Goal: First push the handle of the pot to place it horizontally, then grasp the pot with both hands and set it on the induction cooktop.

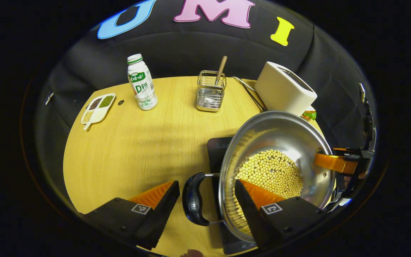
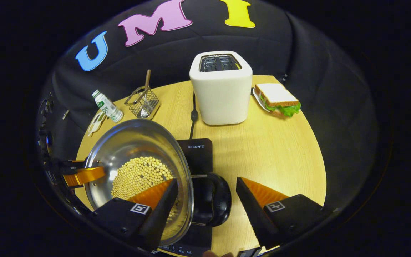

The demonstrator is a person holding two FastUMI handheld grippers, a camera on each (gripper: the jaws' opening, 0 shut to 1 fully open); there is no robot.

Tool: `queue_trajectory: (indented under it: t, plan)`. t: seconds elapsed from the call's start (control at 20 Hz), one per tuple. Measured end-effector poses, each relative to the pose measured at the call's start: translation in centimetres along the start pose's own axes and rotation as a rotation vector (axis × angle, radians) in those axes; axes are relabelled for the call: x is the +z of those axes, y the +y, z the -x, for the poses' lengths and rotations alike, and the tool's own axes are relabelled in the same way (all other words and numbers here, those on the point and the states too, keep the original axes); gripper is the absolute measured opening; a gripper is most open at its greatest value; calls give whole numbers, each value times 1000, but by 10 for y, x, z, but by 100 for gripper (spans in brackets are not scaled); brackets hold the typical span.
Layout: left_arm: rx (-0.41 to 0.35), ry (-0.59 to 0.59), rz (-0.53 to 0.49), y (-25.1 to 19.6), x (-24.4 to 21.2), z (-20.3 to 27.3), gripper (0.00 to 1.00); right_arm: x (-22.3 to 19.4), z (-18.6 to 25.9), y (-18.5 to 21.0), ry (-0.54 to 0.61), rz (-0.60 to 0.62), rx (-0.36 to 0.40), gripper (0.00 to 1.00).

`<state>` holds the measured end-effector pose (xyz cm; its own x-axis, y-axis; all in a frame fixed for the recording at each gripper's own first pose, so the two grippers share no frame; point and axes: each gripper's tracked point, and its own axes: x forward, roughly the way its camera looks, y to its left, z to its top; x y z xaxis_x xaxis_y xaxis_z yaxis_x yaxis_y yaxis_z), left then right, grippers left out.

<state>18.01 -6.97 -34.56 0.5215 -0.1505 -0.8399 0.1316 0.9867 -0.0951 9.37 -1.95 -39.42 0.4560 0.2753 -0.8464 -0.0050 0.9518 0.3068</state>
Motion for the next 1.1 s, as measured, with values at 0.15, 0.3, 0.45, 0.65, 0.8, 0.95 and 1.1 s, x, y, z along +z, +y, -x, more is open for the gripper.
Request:
queue_trajectory:
  t: [0.15, 0.3, 0.45, 0.65, 0.8, 0.95, 1.1]
  plan:
    - [6, -14, 8, -2, 1, 6, 96, 3, 12, 1, -23, -1, -11, 99]
    - [14, -35, 5, -3, 2, 14, 95, 6, 23, 1, -58, 6, -21, 99]
    - [26, -57, 12, -2, 5, 22, 96, 11, 38, 3, -95, -5, -26, 99]
    - [34, -102, 29, -2, 8, 41, 96, 21, 59, 3, -156, -7, -34, 99]
    - [31, -197, 22, -7, 23, 65, 96, 36, 85, 3, -241, -1, -55, 99]
    - [26, -307, -6, -12, 41, 97, 95, 58, 117, 5, -361, 43, -98, 99]
    - [11, -427, -27, -20, 60, 135, 95, 81, 156, 14, -486, 89, -140, 99]
